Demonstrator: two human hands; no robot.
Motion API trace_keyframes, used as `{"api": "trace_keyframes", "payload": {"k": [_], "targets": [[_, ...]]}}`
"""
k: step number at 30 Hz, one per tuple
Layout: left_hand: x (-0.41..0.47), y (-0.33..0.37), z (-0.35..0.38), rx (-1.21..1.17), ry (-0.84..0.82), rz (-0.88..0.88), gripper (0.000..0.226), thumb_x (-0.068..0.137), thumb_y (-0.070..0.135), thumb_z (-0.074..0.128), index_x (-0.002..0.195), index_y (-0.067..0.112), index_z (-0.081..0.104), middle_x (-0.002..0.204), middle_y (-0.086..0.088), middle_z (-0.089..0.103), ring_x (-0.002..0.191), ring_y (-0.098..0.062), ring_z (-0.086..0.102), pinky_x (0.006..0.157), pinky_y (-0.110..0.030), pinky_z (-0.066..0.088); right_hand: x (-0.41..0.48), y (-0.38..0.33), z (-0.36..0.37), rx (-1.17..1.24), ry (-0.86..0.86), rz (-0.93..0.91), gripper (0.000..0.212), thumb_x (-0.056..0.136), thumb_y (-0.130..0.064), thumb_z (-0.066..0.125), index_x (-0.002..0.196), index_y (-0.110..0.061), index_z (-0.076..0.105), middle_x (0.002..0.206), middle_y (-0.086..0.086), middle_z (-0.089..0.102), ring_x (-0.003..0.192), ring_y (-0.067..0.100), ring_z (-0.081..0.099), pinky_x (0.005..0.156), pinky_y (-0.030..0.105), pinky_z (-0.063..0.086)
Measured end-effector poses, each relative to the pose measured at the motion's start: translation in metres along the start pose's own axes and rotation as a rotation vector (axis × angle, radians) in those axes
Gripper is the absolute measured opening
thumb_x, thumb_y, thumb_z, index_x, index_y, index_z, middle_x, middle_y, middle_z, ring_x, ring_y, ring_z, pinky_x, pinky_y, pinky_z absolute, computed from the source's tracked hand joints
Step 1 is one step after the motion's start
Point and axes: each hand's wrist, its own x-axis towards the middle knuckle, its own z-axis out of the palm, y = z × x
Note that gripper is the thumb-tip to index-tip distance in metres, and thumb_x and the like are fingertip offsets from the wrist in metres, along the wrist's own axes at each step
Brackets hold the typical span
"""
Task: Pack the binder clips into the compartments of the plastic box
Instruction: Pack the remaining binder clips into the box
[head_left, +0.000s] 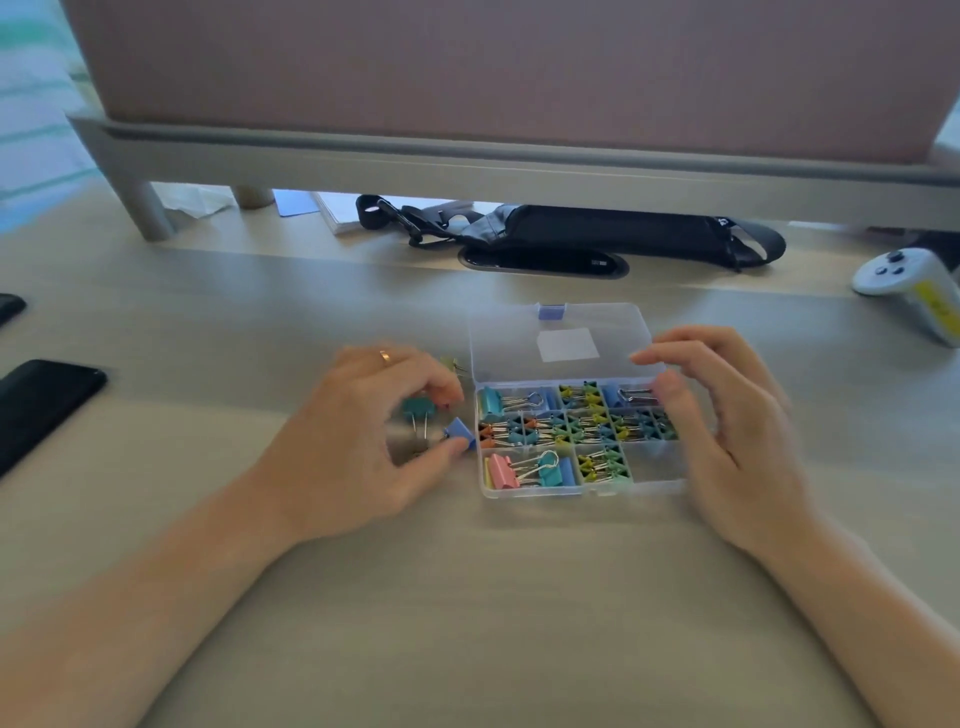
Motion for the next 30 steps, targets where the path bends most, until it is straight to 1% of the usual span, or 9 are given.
{"api": "trace_keyframes", "payload": {"k": [3, 7, 11, 15, 18, 20, 23, 27, 30], "targets": [[0.001, 0.002, 0.005, 0.072, -0.056, 0.038, 0.038, 0.079, 0.053, 0.071, 0.112, 0.035, 0.065, 0.098, 0.024, 0.064, 0.1, -0.006, 0.057, 0.09, -0.033, 0.041, -0.003, -0.008, 0.008, 0.06, -0.102, 0.044, 0.038, 0.103, -0.04, 0.038, 0.123, -0.024, 0.066, 0.132, -0.008, 0.052, 0.127, 0.004, 0.048, 0.097, 0.001, 0.031], [-0.001, -0.002, 0.01, 0.067, 0.006, -0.01, 0.033, 0.076, 0.047, 0.074, 0.107, 0.037, 0.066, 0.093, 0.028, 0.068, 0.095, 0.0, 0.057, 0.087, -0.028, 0.039, -0.003, -0.01, 0.005, 0.202, -0.132, 0.082, 0.037, 0.101, -0.041, 0.036, 0.128, -0.032, 0.061, 0.142, -0.008, 0.05, 0.127, -0.006, 0.046, 0.1, 0.003, 0.03], [0.0, -0.001, 0.007, -0.074, 0.107, -0.075, 0.026, 0.075, 0.043, 0.074, 0.098, 0.034, 0.066, 0.09, 0.023, 0.069, 0.091, 0.0, 0.062, 0.084, -0.019, 0.043, -0.003, -0.004, 0.005, 0.419, -0.138, 0.154, 0.035, 0.101, -0.036, 0.039, 0.129, -0.032, 0.059, 0.143, -0.016, 0.052, 0.137, 0.012, 0.048, 0.111, 0.037, 0.042], [0.01, 0.03, 0.0, -0.275, 0.23, -0.142, 0.022, 0.078, 0.041, 0.081, 0.09, 0.031, 0.065, 0.087, 0.011, 0.071, 0.082, -0.009, 0.066, 0.071, -0.02, 0.05, 0.006, -0.009, -0.005, 0.559, -0.033, 0.206, 0.027, 0.105, -0.011, 0.04, 0.125, -0.011, 0.058, 0.126, -0.019, 0.064, 0.109, -0.01, 0.058, 0.088, 0.008, 0.045], [0.028, 0.076, 0.015, -0.322, 0.085, -0.047, 0.02, 0.08, 0.037, 0.084, 0.086, 0.032, 0.066, 0.088, 0.015, 0.073, 0.078, -0.007, 0.069, 0.07, -0.023, 0.054, 0.016, -0.001, -0.017, 0.504, -0.06, 0.209, 0.023, 0.101, -0.011, 0.049, 0.122, -0.016, 0.058, 0.106, -0.035, 0.064, 0.105, -0.014, 0.058, 0.093, 0.008, 0.044], [0.043, 0.102, 0.033, -0.297, 0.042, 0.036, 0.017, 0.081, 0.028, 0.086, 0.085, 0.028, 0.069, 0.085, 0.016, 0.073, 0.082, -0.003, 0.068, 0.074, -0.023, 0.052, 0.018, 0.007, -0.027, 0.439, -0.17, 0.224, 0.029, 0.092, -0.022, 0.053, 0.12, -0.028, 0.059, 0.116, -0.033, 0.062, 0.125, -0.006, 0.053, 0.111, 0.022, 0.038], [0.059, 0.118, 0.057, -0.245, -0.028, 0.069, 0.014, 0.083, 0.035, 0.079, 0.088, 0.029, 0.068, 0.086, 0.011, 0.072, 0.083, -0.007, 0.065, 0.078, -0.033, 0.053, 0.009, 0.015, -0.04, 0.401, -0.266, 0.227, 0.036, 0.086, -0.018, 0.059, 0.121, -0.029, 0.059, 0.126, -0.023, 0.063, 0.134, -0.001, 0.051, 0.118, 0.031, 0.036], [0.06, 0.118, 0.077, -0.15, -0.077, 0.096, 0.013, 0.085, 0.044, 0.074, 0.087, 0.032, 0.07, 0.083, 0.014, 0.068, 0.083, -0.009, 0.059, 0.079, -0.032, 0.048, -0.013, 0.022, -0.052, 0.265, -0.204, 0.034, 0.024, 0.087, -0.015, 0.063, 0.111, -0.02, 0.065, 0.112, -0.012, 0.067, 0.116, 0.015, 0.064, 0.102, 0.032, 0.049], [0.05, 0.113, 0.072, -0.097, -0.095, 0.12, 0.016, 0.086, 0.048, 0.072, 0.095, 0.034, 0.073, 0.1, 0.02, 0.071, 0.099, -0.005, 0.06, 0.092, -0.035, 0.047, -0.024, 0.025, -0.062, 0.089, -0.273, -0.14, 0.02, 0.087, -0.006, 0.064, 0.101, -0.018, 0.067, 0.106, -0.01, 0.065, 0.104, 0.014, 0.064, 0.09, 0.027, 0.049]]}}
